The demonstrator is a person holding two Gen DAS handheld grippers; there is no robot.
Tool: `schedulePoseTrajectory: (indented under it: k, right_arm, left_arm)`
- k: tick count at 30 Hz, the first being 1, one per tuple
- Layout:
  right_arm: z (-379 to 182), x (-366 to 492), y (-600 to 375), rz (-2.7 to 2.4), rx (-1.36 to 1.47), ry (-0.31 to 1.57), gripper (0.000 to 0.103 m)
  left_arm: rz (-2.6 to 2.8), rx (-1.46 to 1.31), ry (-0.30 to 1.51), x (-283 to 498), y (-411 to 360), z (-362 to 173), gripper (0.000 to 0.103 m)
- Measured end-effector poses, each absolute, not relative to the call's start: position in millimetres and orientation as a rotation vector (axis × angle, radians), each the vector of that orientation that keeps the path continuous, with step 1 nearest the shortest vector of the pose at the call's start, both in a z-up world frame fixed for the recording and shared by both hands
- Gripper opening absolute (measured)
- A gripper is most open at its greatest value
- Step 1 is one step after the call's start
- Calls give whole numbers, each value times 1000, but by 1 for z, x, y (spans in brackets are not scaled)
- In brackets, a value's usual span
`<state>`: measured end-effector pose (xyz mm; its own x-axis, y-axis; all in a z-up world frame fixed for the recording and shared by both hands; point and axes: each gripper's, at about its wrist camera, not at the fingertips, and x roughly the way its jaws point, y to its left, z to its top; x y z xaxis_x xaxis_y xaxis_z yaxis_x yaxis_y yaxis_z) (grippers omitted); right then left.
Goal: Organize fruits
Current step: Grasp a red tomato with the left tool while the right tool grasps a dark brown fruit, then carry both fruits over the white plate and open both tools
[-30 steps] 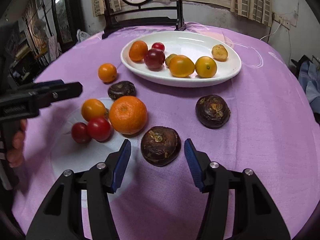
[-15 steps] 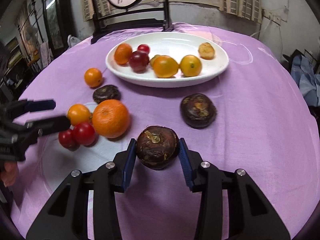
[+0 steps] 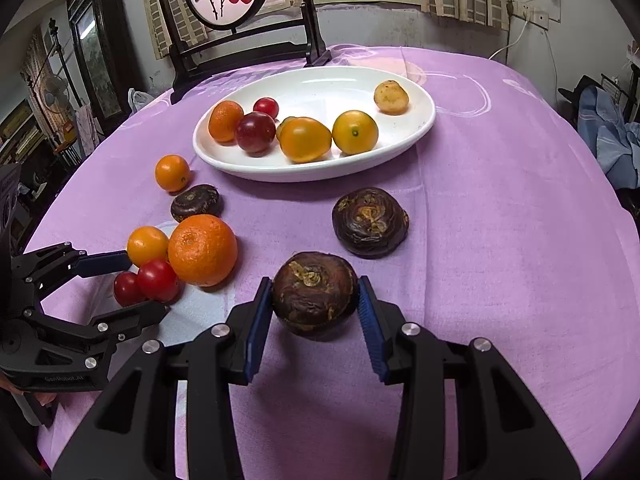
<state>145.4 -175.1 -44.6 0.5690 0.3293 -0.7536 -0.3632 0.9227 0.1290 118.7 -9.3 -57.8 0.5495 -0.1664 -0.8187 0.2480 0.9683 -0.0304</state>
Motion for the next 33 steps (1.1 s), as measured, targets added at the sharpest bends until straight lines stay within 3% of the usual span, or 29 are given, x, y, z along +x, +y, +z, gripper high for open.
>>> schedulePoseTrajectory:
  k: [3, 6, 23, 33]
  right_arm:
    - [-44, 144, -174, 414, -44, 870, 42]
    - [-43, 143, -173, 418, -47, 862, 42]
    - [-30, 137, -175, 428, -6, 791, 42]
    - [28, 147, -168, 379, -58, 674, 43]
  left_arm:
    - [-244, 87, 948, 121, -6, -56, 42]
    - [-261, 78, 939, 121, -5, -56, 31]
    - [-282, 7, 863, 120, -5, -10, 30]
    - [-218, 49, 840, 159, -20, 24, 30]
